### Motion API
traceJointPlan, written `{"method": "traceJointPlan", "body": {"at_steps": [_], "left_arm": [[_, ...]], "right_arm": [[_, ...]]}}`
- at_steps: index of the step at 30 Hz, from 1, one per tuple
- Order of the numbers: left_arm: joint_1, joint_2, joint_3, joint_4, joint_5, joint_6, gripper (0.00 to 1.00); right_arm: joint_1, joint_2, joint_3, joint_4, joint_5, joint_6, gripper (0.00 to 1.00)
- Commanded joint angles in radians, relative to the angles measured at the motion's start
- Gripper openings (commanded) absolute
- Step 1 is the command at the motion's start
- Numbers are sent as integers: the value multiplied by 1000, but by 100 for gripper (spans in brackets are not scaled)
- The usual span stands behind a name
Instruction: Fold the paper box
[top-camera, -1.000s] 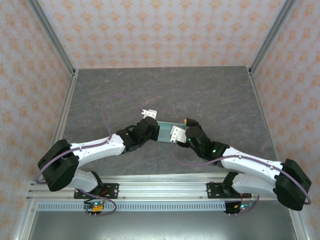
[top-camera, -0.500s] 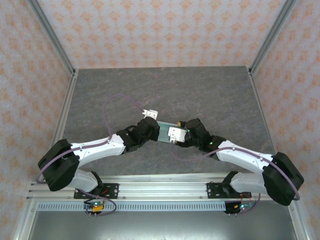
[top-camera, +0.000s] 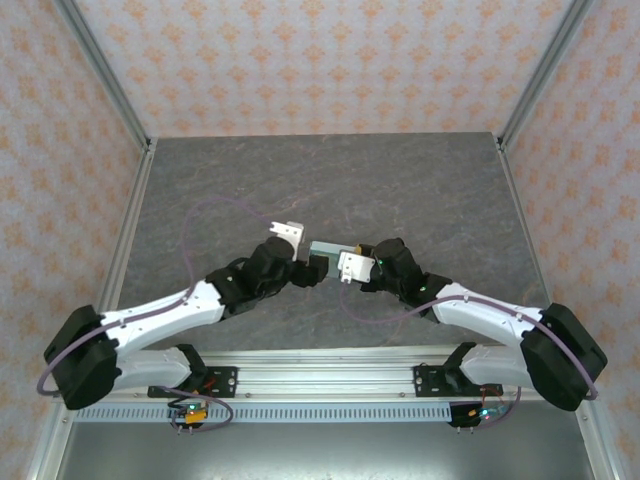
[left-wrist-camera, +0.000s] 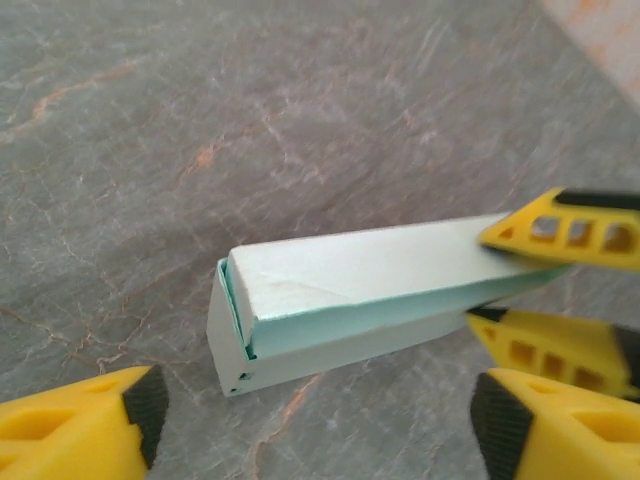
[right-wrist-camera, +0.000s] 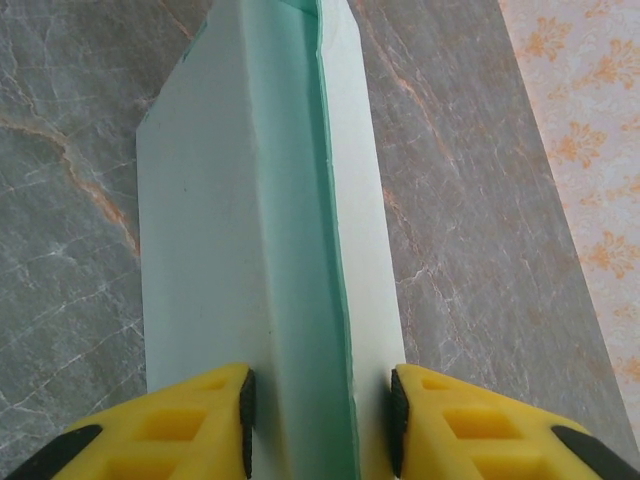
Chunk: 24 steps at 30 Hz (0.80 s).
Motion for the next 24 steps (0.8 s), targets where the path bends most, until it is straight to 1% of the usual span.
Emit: {"method": "traceJointPlan", "body": {"at_steps": [1,5,8,9,10,12,14,15,16,17,19,22,24], "left_arm": [[62,-12,-28,27,32,-77,85],[135,73,34,-22,69,-90,85],[177,184,76,-29,82,-93,85],[191,224,79,-21,85,-127,85],[206,268,83,-15,87,-150,82],[222,341,74,27,130,-177,75],[222,381,53,85,167,-213,68],[221,387,42,99,174,-227,66],[221,384,29,103,166,-252,66],[221,380,18,99,148,-267,66],[221,372,5,94,119,-276,66],[221,364,15,55,99,-257,66],[221,358,22,35,94,-245,66]], "right_arm": [[-2,25,-37,-27,2,26,38],[-2,28,-42,-34,-22,28,38],[-2,33,-38,-48,-27,31,38],[-2,34,-37,-50,-27,32,38],[-2,33,-37,-51,-27,33,38],[-2,26,-38,-51,-28,40,38],[-3,8,-39,-43,-31,59,39],[-3,0,-41,-35,-36,71,40],[-5,-22,-43,-24,-46,86,42],[-5,-50,-43,-13,-59,104,48],[-26,-108,-33,-15,-114,147,49],[-104,-211,-16,-18,-234,215,50],[-157,-254,7,-50,-311,242,49]]}}
